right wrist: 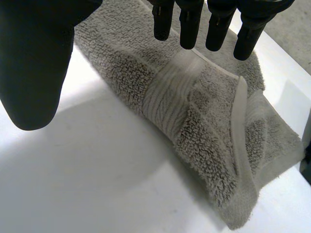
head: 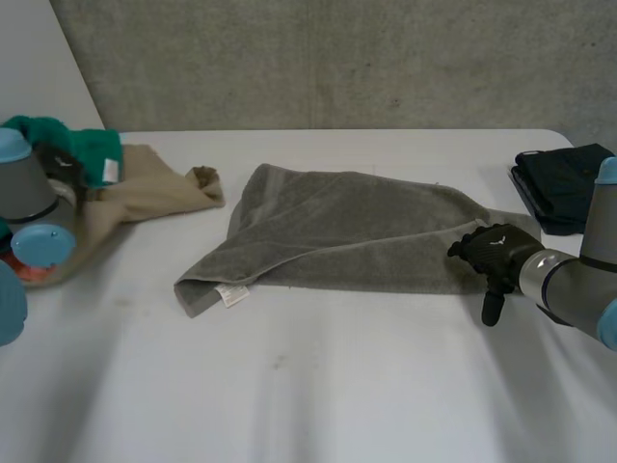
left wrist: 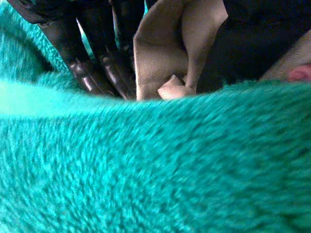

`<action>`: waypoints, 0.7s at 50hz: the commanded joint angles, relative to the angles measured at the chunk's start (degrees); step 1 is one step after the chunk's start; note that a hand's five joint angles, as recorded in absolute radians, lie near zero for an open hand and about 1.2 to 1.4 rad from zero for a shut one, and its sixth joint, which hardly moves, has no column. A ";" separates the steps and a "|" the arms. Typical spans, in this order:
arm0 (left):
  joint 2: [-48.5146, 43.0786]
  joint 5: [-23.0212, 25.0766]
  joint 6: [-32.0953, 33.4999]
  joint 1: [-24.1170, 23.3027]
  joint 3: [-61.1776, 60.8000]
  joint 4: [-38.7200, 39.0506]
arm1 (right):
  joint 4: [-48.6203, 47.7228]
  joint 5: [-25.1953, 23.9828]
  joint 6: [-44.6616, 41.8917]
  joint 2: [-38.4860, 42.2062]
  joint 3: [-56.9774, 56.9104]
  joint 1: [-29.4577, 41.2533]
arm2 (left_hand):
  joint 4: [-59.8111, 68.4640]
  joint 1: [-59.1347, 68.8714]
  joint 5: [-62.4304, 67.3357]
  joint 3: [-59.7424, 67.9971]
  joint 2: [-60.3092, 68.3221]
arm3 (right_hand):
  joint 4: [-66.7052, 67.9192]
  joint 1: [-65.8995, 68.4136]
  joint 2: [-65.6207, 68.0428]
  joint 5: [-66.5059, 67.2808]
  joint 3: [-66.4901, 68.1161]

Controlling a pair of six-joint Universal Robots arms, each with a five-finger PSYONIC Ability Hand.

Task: Fold the laundry.

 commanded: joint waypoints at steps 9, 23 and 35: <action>2.80 2.25 -8.85 -0.60 -0.34 2.70 | -0.05 -0.02 0.07 -0.89 1.10 0.63 | 2.98 4.90 6.43 3.62 3.29 | 1.38 0.46 1.54 1.31 1.67; 16.34 16.31 -16.33 -4.55 -17.58 0.69 | -0.13 -0.29 0.77 -1.50 1.10 0.63 | -58.70 -56.78 -55.26 -58.06 -58.39 | 1.38 0.46 1.54 1.30 1.66; 10.82 26.35 -17.21 -5.52 -11.80 -5.55 | -0.57 -0.11 0.25 -0.98 1.10 0.54 | -58.70 -56.78 -55.26 -58.06 -58.39 | 1.38 0.46 1.54 1.30 1.66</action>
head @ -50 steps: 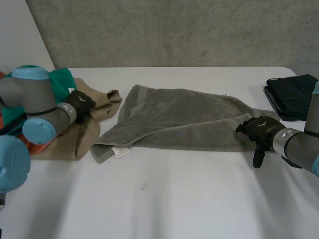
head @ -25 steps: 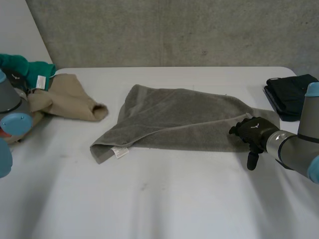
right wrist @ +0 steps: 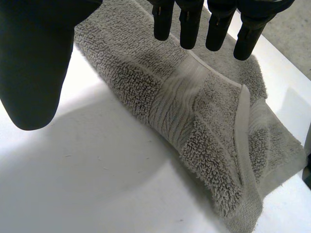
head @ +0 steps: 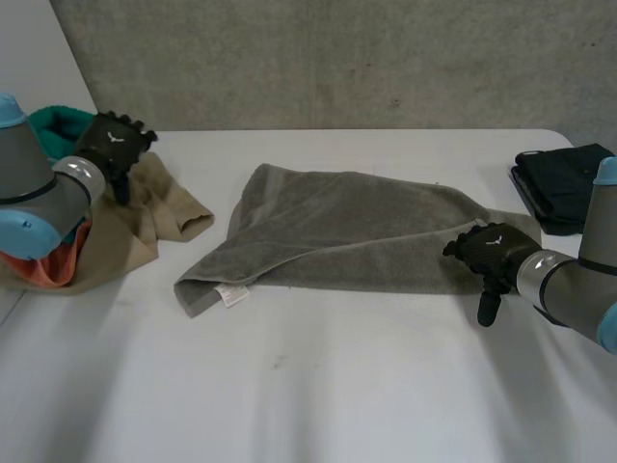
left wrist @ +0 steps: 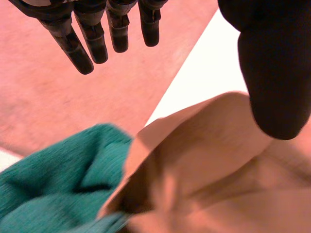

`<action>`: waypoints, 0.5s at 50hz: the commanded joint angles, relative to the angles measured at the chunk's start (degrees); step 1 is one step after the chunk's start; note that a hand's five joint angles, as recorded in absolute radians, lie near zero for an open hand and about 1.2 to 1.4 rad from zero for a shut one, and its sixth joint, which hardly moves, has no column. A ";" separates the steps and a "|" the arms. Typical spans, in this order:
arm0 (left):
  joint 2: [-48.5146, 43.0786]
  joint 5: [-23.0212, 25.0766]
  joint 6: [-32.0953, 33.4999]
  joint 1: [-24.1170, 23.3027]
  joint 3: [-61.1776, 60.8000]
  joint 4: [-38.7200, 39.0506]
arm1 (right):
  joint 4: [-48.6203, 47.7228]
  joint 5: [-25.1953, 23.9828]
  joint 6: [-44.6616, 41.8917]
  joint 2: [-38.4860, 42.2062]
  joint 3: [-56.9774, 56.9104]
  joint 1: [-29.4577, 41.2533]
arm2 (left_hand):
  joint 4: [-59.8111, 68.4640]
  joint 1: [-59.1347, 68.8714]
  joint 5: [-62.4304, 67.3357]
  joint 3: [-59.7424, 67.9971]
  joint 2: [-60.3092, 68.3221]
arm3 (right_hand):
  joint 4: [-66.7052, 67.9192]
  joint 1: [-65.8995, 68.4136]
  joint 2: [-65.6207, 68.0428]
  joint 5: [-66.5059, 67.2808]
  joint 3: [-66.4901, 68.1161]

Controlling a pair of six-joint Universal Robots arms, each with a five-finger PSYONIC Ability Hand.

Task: Fold the laundry.

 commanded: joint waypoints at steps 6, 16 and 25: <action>-17.04 -0.22 5.39 -0.25 18.91 -11.21 | -0.23 0.21 -0.40 0.45 0.00 -0.70 | -1.45 -1.11 -2.94 -1.96 -1.81 | 1.38 0.46 1.54 1.30 1.66; -24.60 -13.80 10.58 1.94 32.97 -9.49 | -0.67 0.30 -0.49 0.45 0.09 -1.14 | 68.55 68.89 67.06 68.04 68.19 | 1.38 0.46 1.54 1.30 1.66; -27.17 -17.98 18.06 3.09 36.50 -9.38 | -0.67 0.30 -0.57 -0.25 0.62 -0.52 | 68.55 68.89 67.06 68.04 68.19 | 1.54 0.63 1.71 1.47 1.83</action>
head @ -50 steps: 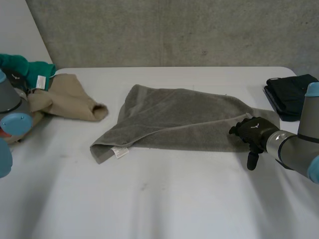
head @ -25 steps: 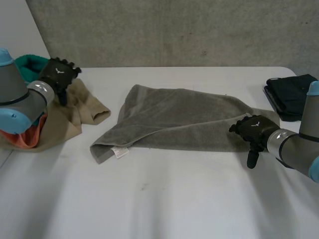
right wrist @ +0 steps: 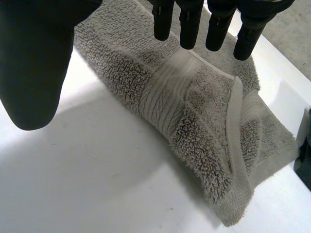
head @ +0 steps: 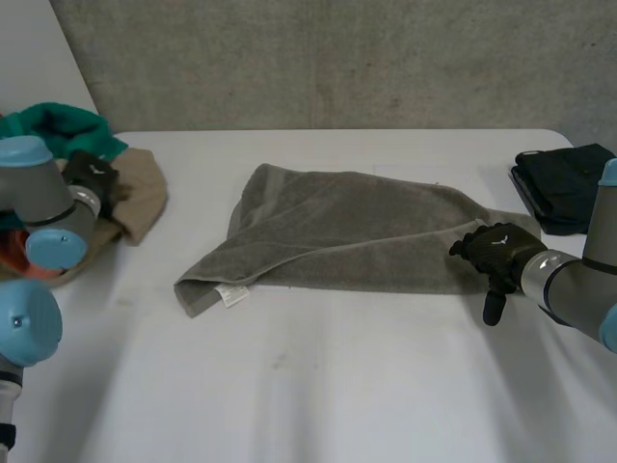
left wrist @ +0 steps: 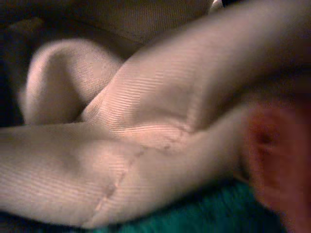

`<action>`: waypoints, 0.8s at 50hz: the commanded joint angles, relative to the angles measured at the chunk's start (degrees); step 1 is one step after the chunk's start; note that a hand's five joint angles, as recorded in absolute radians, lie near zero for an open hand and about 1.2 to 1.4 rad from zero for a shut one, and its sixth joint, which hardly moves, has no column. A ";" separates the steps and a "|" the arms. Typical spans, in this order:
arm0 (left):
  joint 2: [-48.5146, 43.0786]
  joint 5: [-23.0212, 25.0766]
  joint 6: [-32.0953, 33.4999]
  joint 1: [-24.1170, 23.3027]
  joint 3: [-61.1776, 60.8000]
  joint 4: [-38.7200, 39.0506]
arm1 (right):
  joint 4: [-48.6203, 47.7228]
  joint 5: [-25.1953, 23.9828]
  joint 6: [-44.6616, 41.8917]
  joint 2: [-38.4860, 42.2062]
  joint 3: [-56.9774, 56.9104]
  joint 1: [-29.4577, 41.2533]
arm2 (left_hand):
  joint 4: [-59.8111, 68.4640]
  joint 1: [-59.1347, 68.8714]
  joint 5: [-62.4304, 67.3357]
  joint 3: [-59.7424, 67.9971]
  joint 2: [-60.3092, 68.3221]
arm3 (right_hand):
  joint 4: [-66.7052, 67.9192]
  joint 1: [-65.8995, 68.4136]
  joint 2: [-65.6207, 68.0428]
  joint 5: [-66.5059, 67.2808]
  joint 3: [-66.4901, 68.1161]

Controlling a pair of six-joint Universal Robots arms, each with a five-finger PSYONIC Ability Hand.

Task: Fold the laundry.

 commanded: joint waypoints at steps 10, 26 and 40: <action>16.98 0.69 -6.80 -3.20 -19.58 6.10 | 0.28 -0.35 1.03 -2.55 0.73 0.83 | -58.60 -56.53 -54.77 -57.52 -58.13 | 1.54 0.63 1.71 1.49 1.83; 50.21 9.92 -31.84 -11.81 -55.36 -3.56 | 2.65 -1.85 2.88 -7.56 0.11 -0.05 | -58.60 -56.53 -54.77 -57.52 -58.13 | 0.87 -0.04 1.04 0.82 1.15; 43.28 4.30 -46.19 -14.62 -64.16 3.73 | 2.91 -2.55 2.17 -7.38 1.60 0.13 | -53.68 -51.61 -49.85 -52.60 -53.21 | 1.38 0.46 1.54 1.32 1.66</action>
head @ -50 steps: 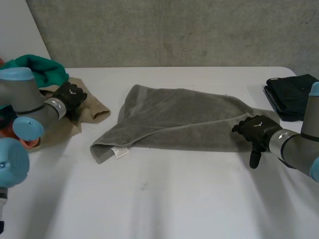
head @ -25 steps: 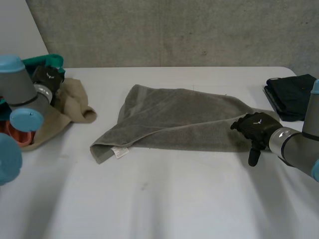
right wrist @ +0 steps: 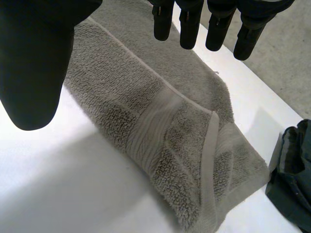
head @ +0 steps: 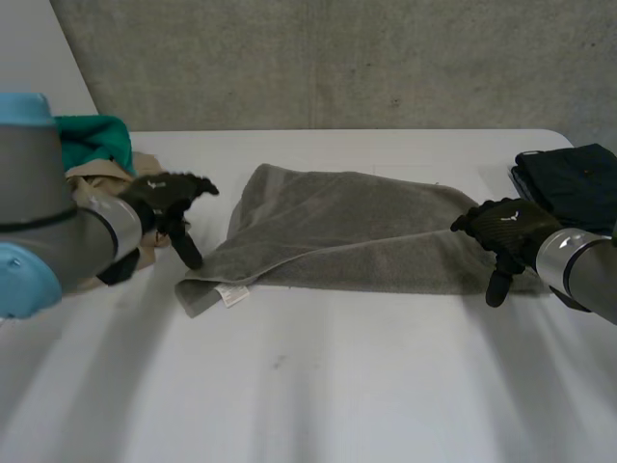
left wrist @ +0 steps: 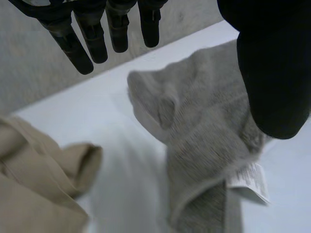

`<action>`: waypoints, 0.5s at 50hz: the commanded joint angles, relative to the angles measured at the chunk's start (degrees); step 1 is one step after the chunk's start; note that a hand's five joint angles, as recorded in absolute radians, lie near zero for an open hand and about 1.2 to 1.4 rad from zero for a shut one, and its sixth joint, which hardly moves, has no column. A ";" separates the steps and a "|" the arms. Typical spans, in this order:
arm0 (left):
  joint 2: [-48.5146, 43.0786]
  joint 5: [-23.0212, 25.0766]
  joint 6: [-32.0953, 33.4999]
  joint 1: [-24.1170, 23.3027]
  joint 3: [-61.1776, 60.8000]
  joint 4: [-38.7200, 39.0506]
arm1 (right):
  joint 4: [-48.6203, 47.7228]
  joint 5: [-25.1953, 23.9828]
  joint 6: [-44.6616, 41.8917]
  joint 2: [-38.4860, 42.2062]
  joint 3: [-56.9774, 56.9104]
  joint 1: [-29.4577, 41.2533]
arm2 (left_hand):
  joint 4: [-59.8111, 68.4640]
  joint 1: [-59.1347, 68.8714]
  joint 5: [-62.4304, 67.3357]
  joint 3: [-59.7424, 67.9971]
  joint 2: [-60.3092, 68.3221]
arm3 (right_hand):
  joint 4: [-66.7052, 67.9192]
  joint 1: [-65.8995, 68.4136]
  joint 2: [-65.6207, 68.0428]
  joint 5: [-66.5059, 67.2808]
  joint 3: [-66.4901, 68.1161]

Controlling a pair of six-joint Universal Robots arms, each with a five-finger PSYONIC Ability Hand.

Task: Fold the laundry.

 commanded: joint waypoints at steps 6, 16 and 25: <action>-9.98 -5.97 2.26 -1.39 0.78 5.22 | -0.63 -0.93 -0.95 -0.01 1.92 0.49 | 3.31 3.36 2.07 2.94 3.11 | 2.05 1.13 2.21 1.97 2.33; -14.92 -7.90 4.55 -2.54 5.35 3.37 | -4.23 -0.84 0.72 0.78 0.43 -0.13 | 45.92 45.96 44.68 45.54 45.72 | 2.38 1.47 2.55 2.31 2.67; -7.02 -9.93 4.29 -2.80 6.41 3.02 | -6.88 -2.07 0.28 10.17 -11.94 -0.22 | 68.39 68.44 67.15 68.02 68.19 | 8.27 7.35 8.43 8.19 8.55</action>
